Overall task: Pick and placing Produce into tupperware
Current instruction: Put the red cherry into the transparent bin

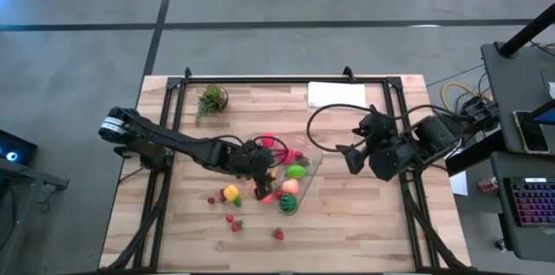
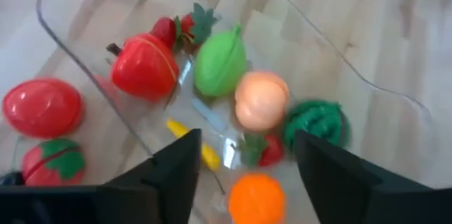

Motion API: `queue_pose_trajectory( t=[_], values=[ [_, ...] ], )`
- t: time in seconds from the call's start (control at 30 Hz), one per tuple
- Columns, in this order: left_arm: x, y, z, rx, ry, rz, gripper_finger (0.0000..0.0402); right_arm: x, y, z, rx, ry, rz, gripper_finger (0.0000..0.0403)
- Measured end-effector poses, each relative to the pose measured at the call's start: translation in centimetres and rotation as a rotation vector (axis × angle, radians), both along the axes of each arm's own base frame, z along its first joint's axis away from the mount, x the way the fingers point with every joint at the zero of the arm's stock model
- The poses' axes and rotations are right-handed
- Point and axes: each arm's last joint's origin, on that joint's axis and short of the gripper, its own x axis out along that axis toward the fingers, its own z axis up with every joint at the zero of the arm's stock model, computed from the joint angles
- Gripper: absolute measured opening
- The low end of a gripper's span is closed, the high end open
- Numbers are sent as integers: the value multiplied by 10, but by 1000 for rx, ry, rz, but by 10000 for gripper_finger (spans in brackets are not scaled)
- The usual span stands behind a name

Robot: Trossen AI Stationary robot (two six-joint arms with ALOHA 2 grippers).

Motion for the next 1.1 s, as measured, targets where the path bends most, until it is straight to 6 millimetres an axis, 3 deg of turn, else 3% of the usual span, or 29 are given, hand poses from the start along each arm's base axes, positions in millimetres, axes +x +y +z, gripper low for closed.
queue_pose_trajectory(
  t=[0.13, 0.3, 0.5, 0.6, 0.7, 0.9, 1.1],
  values=[
    [-29, 3, 21, -72, 71, -31, 239, 4, 2, -4, -14, 31, 2, 354],
    [-70, 9, 37, -189, 148, 137, 242, 9, 5, -9, -12, 52, 8, 354],
    [-97, -3, 41, -219, 187, 125, 242, 11, 8, -12, 26, 100, 57, 354],
    [-104, -15, 32, -200, 212, 59, 242, 11, 8, -12, 25, 102, 58, 354],
    [-109, -27, 10, -183, 302, 25, 242, 10, 8, -11, 23, 101, 59, 354],
    [-115, -49, -36, -168, 498, 33, 242, 10, 8, -11, 21, 103, 61, 354],
    [-113, -62, -62, -114, 600, 57, 242, 10, 8, -11, 16, 106, 66, 354]
  ],
)
